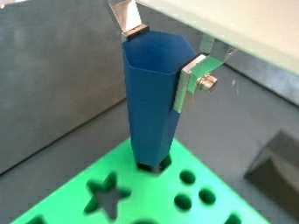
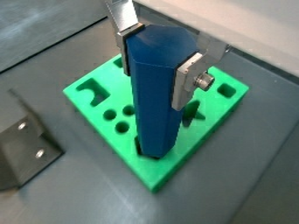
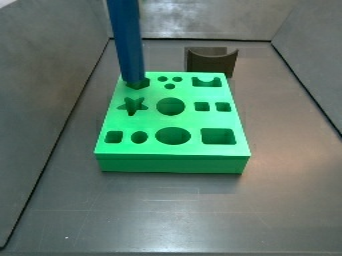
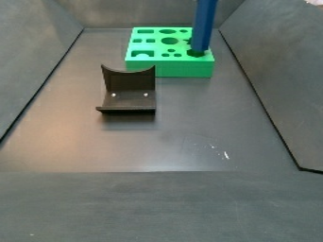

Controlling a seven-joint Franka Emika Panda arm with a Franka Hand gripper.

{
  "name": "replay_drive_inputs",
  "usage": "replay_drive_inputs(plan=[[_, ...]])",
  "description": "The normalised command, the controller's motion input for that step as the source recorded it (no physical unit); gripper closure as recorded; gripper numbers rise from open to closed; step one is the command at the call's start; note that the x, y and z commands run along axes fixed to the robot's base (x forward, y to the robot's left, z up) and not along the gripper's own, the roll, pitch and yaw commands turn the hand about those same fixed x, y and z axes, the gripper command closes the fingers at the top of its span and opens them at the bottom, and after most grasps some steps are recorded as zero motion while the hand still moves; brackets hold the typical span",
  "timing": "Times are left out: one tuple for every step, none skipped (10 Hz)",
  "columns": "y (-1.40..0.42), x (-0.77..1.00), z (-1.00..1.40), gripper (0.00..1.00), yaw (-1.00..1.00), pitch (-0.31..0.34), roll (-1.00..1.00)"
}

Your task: Insert the hexagon object.

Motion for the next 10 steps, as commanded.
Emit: replay_drive_inputs(plan=[[0.0, 0.05, -0.13, 1.0, -0.13, -0.066, -0.48], [0.28, 0.03, -0.16, 1.0, -0.07, 0.0, -0.41], [0.19, 0.0, -0.19, 1.0, -0.03, -0.006, -0.32], [0.14, -0.06, -0.25, 1.0, 0.0, -0.097, -0.33], [0.09, -0.07, -0.29, 1.0, 0.0, -0.107, -0.16], [0.13, 0.0, -0.34, 1.0, 0.0, -0.027, 0.0], [0.21, 0.0, -0.33, 1.0, 0.0, 0.0, 0.14], [0.25, -0.01, -0.28, 1.0, 0.0, 0.0, 0.14], [0.09, -0.03, -0.23, 1.0, 0.0, -0.02, 0.03], [0.02, 0.0, -0.21, 1.0, 0.0, -0.017, 0.03]])
